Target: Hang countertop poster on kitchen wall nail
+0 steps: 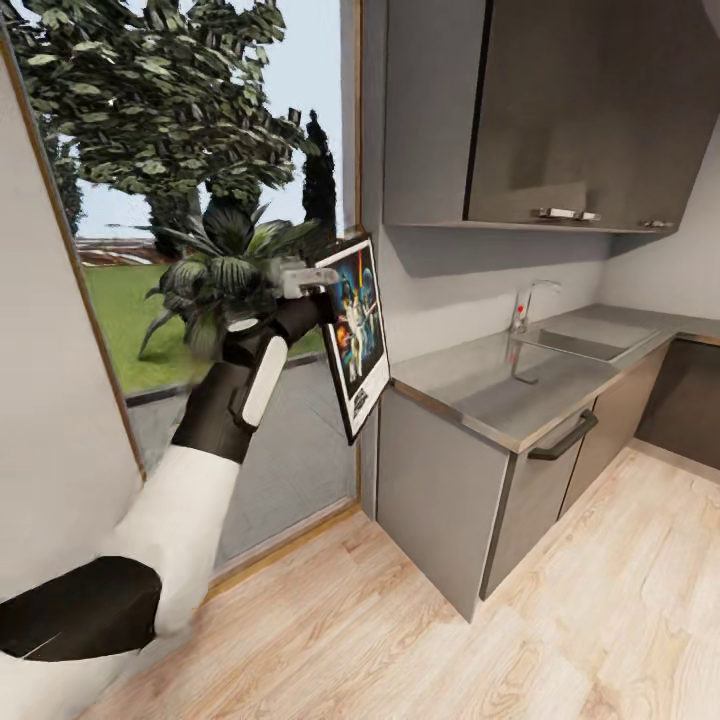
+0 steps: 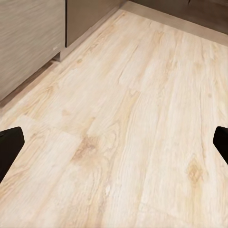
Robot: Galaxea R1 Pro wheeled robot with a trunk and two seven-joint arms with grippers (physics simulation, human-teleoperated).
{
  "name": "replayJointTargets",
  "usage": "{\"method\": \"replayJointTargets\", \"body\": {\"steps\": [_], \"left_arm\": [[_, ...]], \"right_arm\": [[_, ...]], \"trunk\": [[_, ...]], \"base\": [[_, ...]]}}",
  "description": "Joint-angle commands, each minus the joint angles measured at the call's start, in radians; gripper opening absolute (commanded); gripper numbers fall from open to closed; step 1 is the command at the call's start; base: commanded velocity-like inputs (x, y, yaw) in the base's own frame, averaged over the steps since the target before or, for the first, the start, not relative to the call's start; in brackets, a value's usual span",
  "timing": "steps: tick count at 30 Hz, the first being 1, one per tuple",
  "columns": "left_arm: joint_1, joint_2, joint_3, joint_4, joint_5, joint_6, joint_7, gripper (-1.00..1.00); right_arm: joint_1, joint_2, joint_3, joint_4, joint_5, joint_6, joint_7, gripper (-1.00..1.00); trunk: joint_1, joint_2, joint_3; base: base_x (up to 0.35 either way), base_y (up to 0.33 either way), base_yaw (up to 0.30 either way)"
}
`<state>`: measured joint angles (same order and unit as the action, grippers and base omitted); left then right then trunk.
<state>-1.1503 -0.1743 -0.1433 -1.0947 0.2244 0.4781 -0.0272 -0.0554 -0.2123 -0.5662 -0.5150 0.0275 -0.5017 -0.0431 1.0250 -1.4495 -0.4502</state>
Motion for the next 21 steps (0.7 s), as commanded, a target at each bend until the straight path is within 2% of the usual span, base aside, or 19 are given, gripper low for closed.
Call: {"method": "replayJointTargets", "body": {"steps": [1, 3, 4, 6, 7, 8, 10, 15, 18, 19, 20, 21], "left_arm": [[0.082, 0.0, -0.03, -0.133, 0.038, 0.071, 0.055, -1.0], [0.188, 0.0, -0.063, -0.271, 0.12, 0.137, 0.172, -1.0], [0.217, 0.0, -0.077, -0.306, 0.157, 0.153, 0.206, -1.0], [0.252, 0.0, -0.106, -0.336, 0.198, 0.166, 0.238, -1.0], [0.252, 0.0, -0.106, -0.336, 0.198, 0.166, 0.238, -1.0], [0.281, 0.0, -0.145, -0.351, 0.221, 0.173, 0.256, -1.0], [0.318, 0.0, -0.181, -0.361, 0.237, 0.176, 0.269, -1.0], [0.378, 0.0, -0.195, -0.365, 0.245, 0.146, 0.273, -1.0], [0.41, 0.0, -0.199, -0.364, 0.246, 0.125, 0.274, -1.0], [0.414, 0.0, -0.199, -0.364, 0.246, 0.123, 0.274, -1.0], [0.428, 0.0, -0.203, -0.365, 0.257, 0.12, 0.274, -1.0], [0.432, 0.0, -0.205, -0.365, 0.279, 0.118, 0.274, -1.0]], "right_arm": [[-0.001, 0.0, -0.001, 0.001, 0.003, -0.003, -0.003, 1.0], [0.0, 0.0, 0.0, 0.001, 0.003, -0.003, -0.003, 1.0], [0.0, 0.0, 0.0, 0.001, 0.003, -0.003, -0.003, 1.0], [0.0, 0.0, 0.0, 0.001, 0.003, -0.003, -0.003, 1.0], [0.0, 0.0, 0.0, 0.001, 0.003, -0.003, -0.003, 1.0], [0.0, 0.0, 0.0, 0.001, 0.003, -0.004, -0.003, 1.0], [0.0, 0.001, 0.0, 0.001, 0.003, -0.004, -0.003, 1.0], [0.0, 0.005, 0.005, 0.001, 0.004, -0.005, -0.007, 1.0], [-0.001, 0.023, 0.028, -0.003, 0.017, -0.007, -0.05, 1.0], [-0.002, 0.028, 0.038, -0.004, 0.027, -0.007, -0.065, 1.0], [-0.008, 0.055, 0.104, -0.007, 0.097, -0.007, -0.162, 1.0], [-0.01, 0.07, 0.142, -0.008, 0.141, -0.007, -0.228, 1.0]], "trunk": [[0.0, -0.001, -0.001], [0.0, -0.001, -0.001], [0.0, -0.001, -0.001], [0.0, -0.001, -0.001], [0.0, -0.001, -0.001], [0.0, -0.001, -0.001], [0.0, -0.001, -0.001], [0.0, -0.001, -0.001], [0.0, -0.001, -0.001], [0.0, -0.001, -0.001], [0.0, -0.001, -0.001], [0.0, -0.001, -0.001]], "base": [[-0.001, 0.0, 0.001], [0.0, 0.0, 0.0], [0.0, 0.0, 0.0], [0.0, 0.0, 0.0], [0.0, 0.0, 0.0], [0.0, 0.0, 0.0], [0.0, 0.0, 0.0], [0.0, 0.0, 0.0], [0.0, 0.0, 0.0], [0.0, 0.0, 0.0], [0.0, 0.0, 0.0], [0.0, 0.0, 0.0]]}}
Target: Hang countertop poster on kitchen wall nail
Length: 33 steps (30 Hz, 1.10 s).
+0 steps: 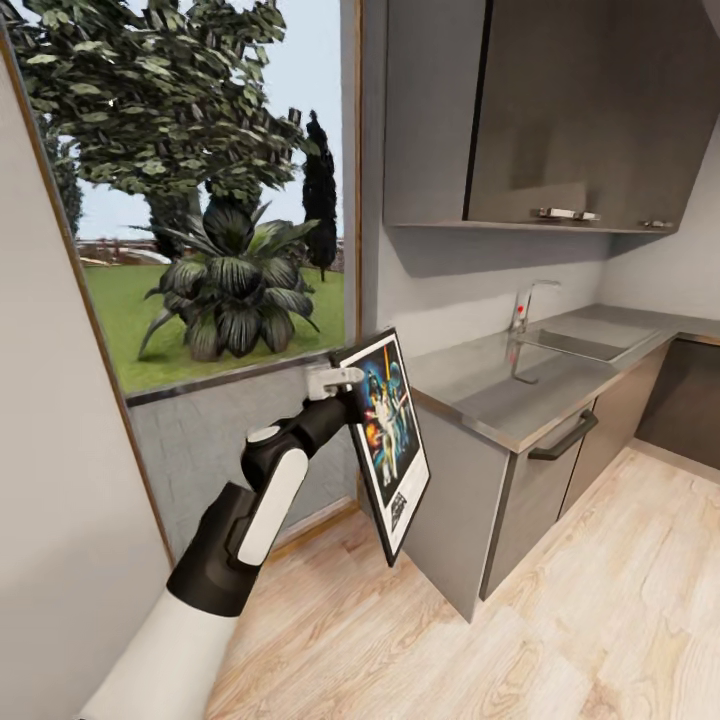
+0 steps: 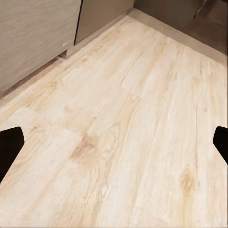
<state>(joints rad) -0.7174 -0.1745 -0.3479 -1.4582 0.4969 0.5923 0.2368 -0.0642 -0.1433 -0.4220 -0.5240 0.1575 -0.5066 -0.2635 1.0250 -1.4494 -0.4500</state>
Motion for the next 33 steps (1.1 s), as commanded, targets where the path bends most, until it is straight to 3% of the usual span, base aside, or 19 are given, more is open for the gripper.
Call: {"method": "replayJointTargets", "body": {"steps": [1, 2, 4, 6, 8, 14, 17, 26, 27, 29, 30, 33], "left_arm": [[0.006, 0.0, -0.002, -0.001, 0.042, 0.001, 0.01, -1.0], [0.009, 0.0, -0.002, -0.001, 0.059, 0.001, 0.01, -1.0], [0.017, 0.0, -0.004, 0.0, 0.112, -0.002, 0.01, -1.0], [0.022, 0.0, -0.004, 0.0, 0.122, -0.002, 0.01, -1.0], [0.035, 0.0, -0.007, 0.001, 0.133, -0.008, 0.01, -1.0], [0.043, 0.0, -0.013, -0.002, 0.139, -0.023, 0.011, -1.0], [0.044, 0.0, -0.016, -0.001, 0.14, -0.026, 0.012, -1.0], [0.045, 0.0, -0.021, -0.002, 0.14, -0.03, 0.012, -1.0], [0.045, 0.0, -0.021, -0.002, 0.14, -0.038, 0.012, -1.0], [0.045, 0.0, -0.021, -0.001, 0.14, -0.063, 0.012, -1.0], [0.045, 0.0, -0.02, -0.001, 0.14, -0.093, 0.013, -1.0], [0.045, 0.0, -0.021, 0.0, 0.14, -0.106, 0.013, -1.0]], "right_arm": [[-0.004, 0.019, 0.039, -0.006, 0.051, -0.001, -0.08, 1.0], [-0.005, 0.027, 0.058, -0.011, 0.066, 0.0, -0.112, 1.0], [-0.02, 0.069, 0.142, -0.045, 0.108, 0.004, -0.201, 1.0], [-0.027, 0.085, 0.17, -0.055, 0.115, 0.006, -0.218, 1.0], [-0.047, 0.117, 0.216, -0.069, 0.124, 0.008, -0.237, 1.0], [-0.089, 0.178, 0.28, -0.082, 0.13, 0.009, -0.25, 1.0], [-0.095, 0.204, 0.341, -0.101, 0.132, 0.009, -0.261, 1.0], [-0.098, 0.216, 0.478, -0.141, 0.131, 0.017, -0.36, 1.0], [-0.098, 0.218, 0.54, -0.159, 0.131, 0.047, -0.411, 1.0], [-0.098, 0.219, 0.568, -0.175, 0.131, 0.068, -0.436, 1.0], [-0.097, 0.219, 0.618, -0.208, 0.13, 0.102, -0.472, 1.0], [-0.095, 0.22, 0.647, -0.226, 0.13, 0.116, -0.488, 1.0]], "trunk": [[0.0, -0.001, -0.001], [0.0, -0.001, -0.001], [0.0, -0.001, -0.001], [0.0, -0.001, -0.001], [0.0, -0.001, -0.001], [0.0, -0.001, -0.001], [0.0, -0.001, -0.001], [0.0, -0.001, -0.001], [0.0, -0.001, -0.001], [0.0, -0.001, -0.001], [0.0, -0.001, -0.001], [0.0, -0.001, -0.001]], "base": [[0.0, 0.0, 0.0], [0.0, 0.0, 0.0], [0.0, 0.0, 0.0], [0.0, 0.0, 0.0], [0.0, 0.0, 0.0], [0.0, 0.0, 0.0], [0.0, 0.0, 0.0], [0.0, 0.0, 0.0], [0.0, 0.0, 0.0], [0.0, 0.0, 0.0], [0.0, 0.0, 0.0], [0.0, 0.0, 0.0]]}}
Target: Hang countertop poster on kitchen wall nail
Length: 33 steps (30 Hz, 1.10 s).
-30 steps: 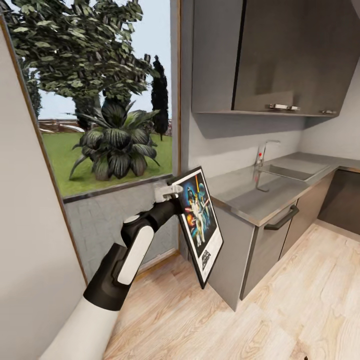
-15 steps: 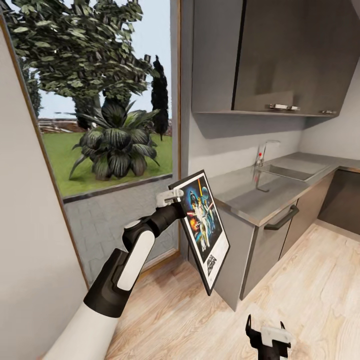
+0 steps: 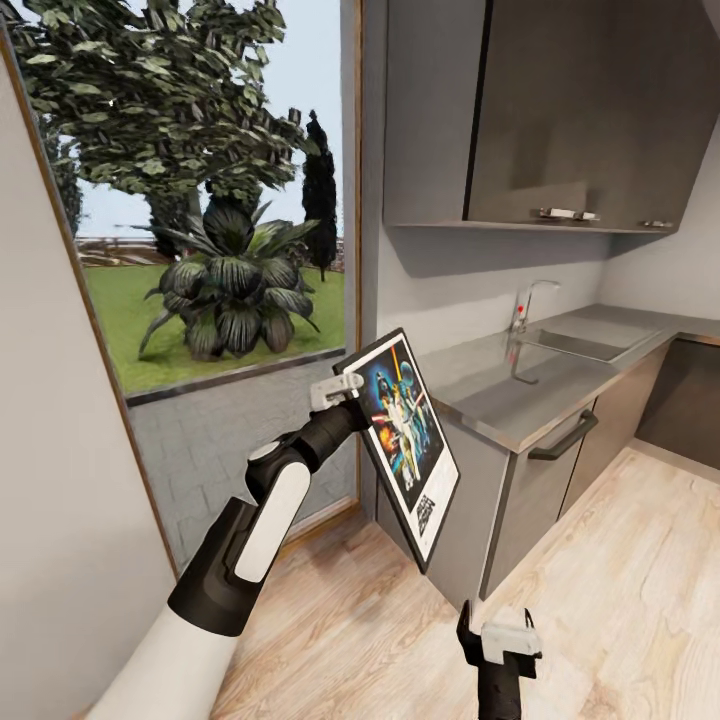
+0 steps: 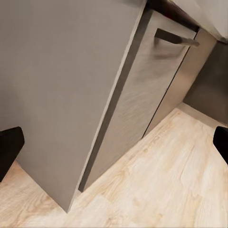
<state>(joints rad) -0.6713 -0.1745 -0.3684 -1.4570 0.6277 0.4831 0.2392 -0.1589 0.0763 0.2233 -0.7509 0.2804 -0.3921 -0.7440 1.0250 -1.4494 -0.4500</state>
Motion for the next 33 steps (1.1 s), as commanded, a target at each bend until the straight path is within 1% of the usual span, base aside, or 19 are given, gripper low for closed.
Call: {"method": "replayJointTargets", "body": {"steps": [1, 7, 13, 14, 17, 18, 19, 20, 21, 23, 24, 25, 27, 33], "left_arm": [[-0.001, 0.0, -0.002, -0.001, 0.009, -0.001, 0.01, -1.0], [-0.001, 0.0, -0.005, 0.001, 0.006, -0.007, 0.01, -1.0], [-0.001, 0.0, -0.006, 0.005, 0.004, -0.009, 0.01, -1.0], [-0.001, 0.0, -0.006, 0.006, 0.004, -0.009, 0.01, -1.0], [-0.001, 0.0, -0.006, 0.007, 0.005, -0.009, 0.011, -1.0], [-0.001, 0.0, -0.006, 0.008, 0.005, -0.015, 0.011, -1.0], [-0.001, 0.0, -0.006, 0.008, 0.005, -0.024, 0.011, -1.0], [-0.001, 0.0, -0.006, 0.009, 0.006, -0.031, 0.011, -1.0], [-0.001, 0.0, -0.006, 0.009, 0.006, -0.034, 0.011, -1.0], [-0.001, 0.0, -0.005, 0.009, 0.006, -0.04, 0.011, -1.0], [-0.001, 0.0, -0.006, 0.011, 0.006, -0.042, 0.011, -1.0], [-0.001, 0.0, -0.006, 0.014, 0.006, -0.043, 0.011, -1.0], [-0.001, 0.0, -0.006, 0.02, 0.006, -0.044, 0.011, -1.0], [-0.001, 0.0, -0.007, 0.027, 0.005, -0.046, 0.011, -1.0]], "right_arm": [[0.0, 0.002, 0.016, -0.004, 0.007, 0.005, -0.013, 1.0], [0.003, 0.01, 0.065, -0.013, 0.006, 0.011, -0.022, 1.0], [0.006, 0.013, 0.075, -0.038, 0.006, 0.021, -0.023, 1.0], [0.008, 0.019, 0.076, -0.063, 0.006, 0.051, -0.023, 1.0], [0.01, 0.023, 0.081, -0.096, 0.006, 0.086, -0.023, 1.0], [0.011, 0.026, 0.118, -0.131, 0.006, 0.115, -0.028, 1.0], [0.011, 0.026, 0.15, -0.148, 0.006, 0.131, -0.048, 1.0], [0.012, 0.027, 0.175, -0.16, 0.006, 0.147, -0.082, 1.0], [0.012, 0.027, 0.187, -0.164, 0.006, 0.154, -0.099, 1.0], [0.012, 0.028, 0.238, -0.173, 0.005, 0.185, -0.15, 1.0], [0.012, 0.028, 0.262, -0.176, 0.004, 0.197, -0.164, 1.0], [0.012, 0.028, 0.278, -0.178, 0.003, 0.207, -0.172, 1.0], [0.012, 0.029, 0.294, -0.188, 0.002, 0.225, -0.181, 1.0], [0.012, 0.032, 0.309, -0.222, -0.003, 0.239, -0.186, 1.0]], "trunk": [[0.0, -0.001, -0.001], [0.0, -0.001, -0.001], [0.0, -0.001, -0.001], [0.0, -0.001, -0.001], [0.0, -0.001, -0.001], [0.0, -0.001, -0.001], [0.0, -0.001, -0.001], [0.0, -0.001, -0.001], [0.0, -0.001, -0.001], [0.0, -0.001, -0.001], [0.0, -0.001, -0.001], [0.0, -0.001, -0.001], [0.0, -0.001, -0.001], [0.0, -0.001, -0.001]], "base": [[0.0, 0.0, 0.0], [0.0, 0.0, 0.0], [0.0, 0.0, 0.0], [0.0, 0.0, 0.0], [0.0, 0.0, 0.0], [0.0, 0.0, 0.0], [0.0, 0.0, 0.0], [0.0, 0.0, 0.0], [0.0, 0.0, 0.0], [0.0, 0.0, 0.0], [0.0, 0.0, 0.0], [0.0, 0.0, 0.0], [0.0, 0.0, 0.0], [0.0, 0.0, 0.0]]}}
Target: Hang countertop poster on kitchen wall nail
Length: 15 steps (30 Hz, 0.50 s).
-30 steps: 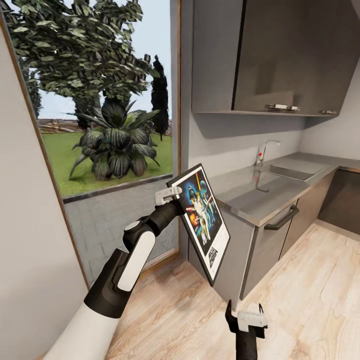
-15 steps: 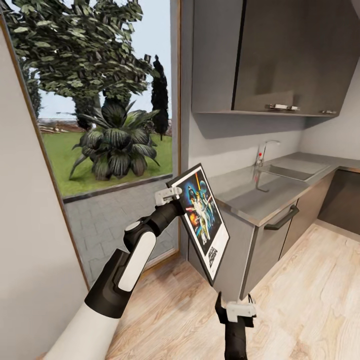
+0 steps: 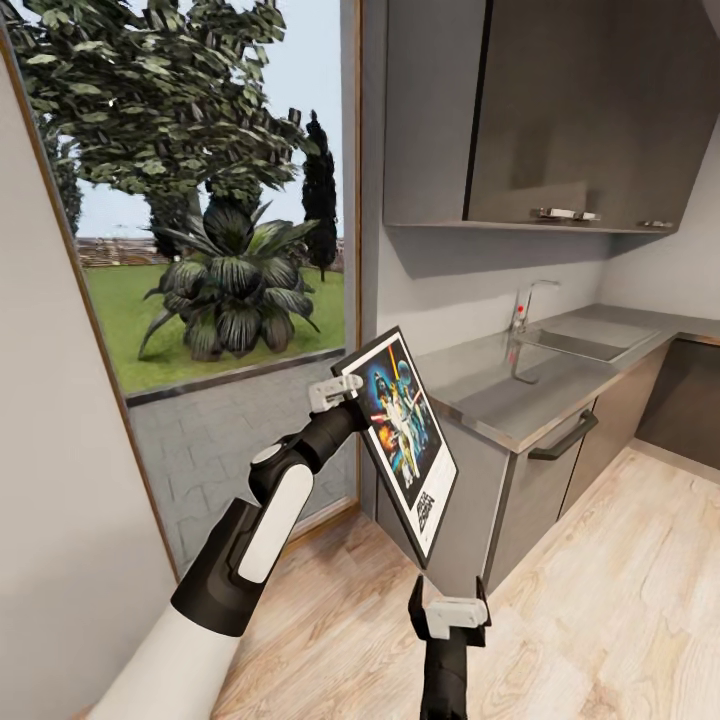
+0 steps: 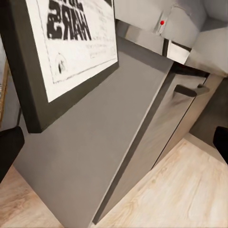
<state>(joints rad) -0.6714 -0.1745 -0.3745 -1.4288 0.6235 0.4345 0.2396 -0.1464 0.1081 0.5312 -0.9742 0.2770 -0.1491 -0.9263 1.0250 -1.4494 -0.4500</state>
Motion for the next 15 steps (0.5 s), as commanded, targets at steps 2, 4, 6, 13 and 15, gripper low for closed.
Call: {"method": "replayJointTargets", "body": {"steps": [2, 4, 6, 13, 15], "left_arm": [[-0.001, 0.0, -0.001, -0.001, 0.009, 0.003, 0.01, -1.0], [-0.001, 0.0, -0.001, 0.0, 0.008, 0.002, 0.01, -1.0], [-0.001, 0.0, -0.001, 0.0, 0.008, 0.002, 0.01, -1.0], [-0.001, 0.0, -0.003, 0.001, 0.007, -0.054, 0.009, -1.0], [-0.001, 0.0, -0.003, 0.001, 0.007, -0.057, 0.009, -1.0]], "right_arm": [[-0.001, 0.0, 0.004, -0.002, 0.0, -0.003, -0.004, 1.0], [-0.001, 0.001, 0.008, -0.004, 0.0, -0.002, -0.005, 1.0], [-0.001, 0.002, 0.01, -0.005, 0.0, -0.001, -0.005, 1.0], [-0.001, 0.002, 0.013, -0.009, -0.001, 0.065, -0.003, 1.0], [-0.001, 0.002, 0.013, -0.009, -0.001, 0.068, -0.003, 1.0]], "trunk": [[0.0, -0.001, -0.001], [0.0, -0.001, -0.001], [0.0, -0.001, -0.001], [0.0, -0.001, -0.001], [0.0, -0.001, -0.001]], "base": [[0.0, 0.0, 0.0], [0.0, 0.0, 0.0], [0.0, 0.0, 0.0], [0.0, 0.0, 0.0], [0.0, 0.0, 0.0]]}}
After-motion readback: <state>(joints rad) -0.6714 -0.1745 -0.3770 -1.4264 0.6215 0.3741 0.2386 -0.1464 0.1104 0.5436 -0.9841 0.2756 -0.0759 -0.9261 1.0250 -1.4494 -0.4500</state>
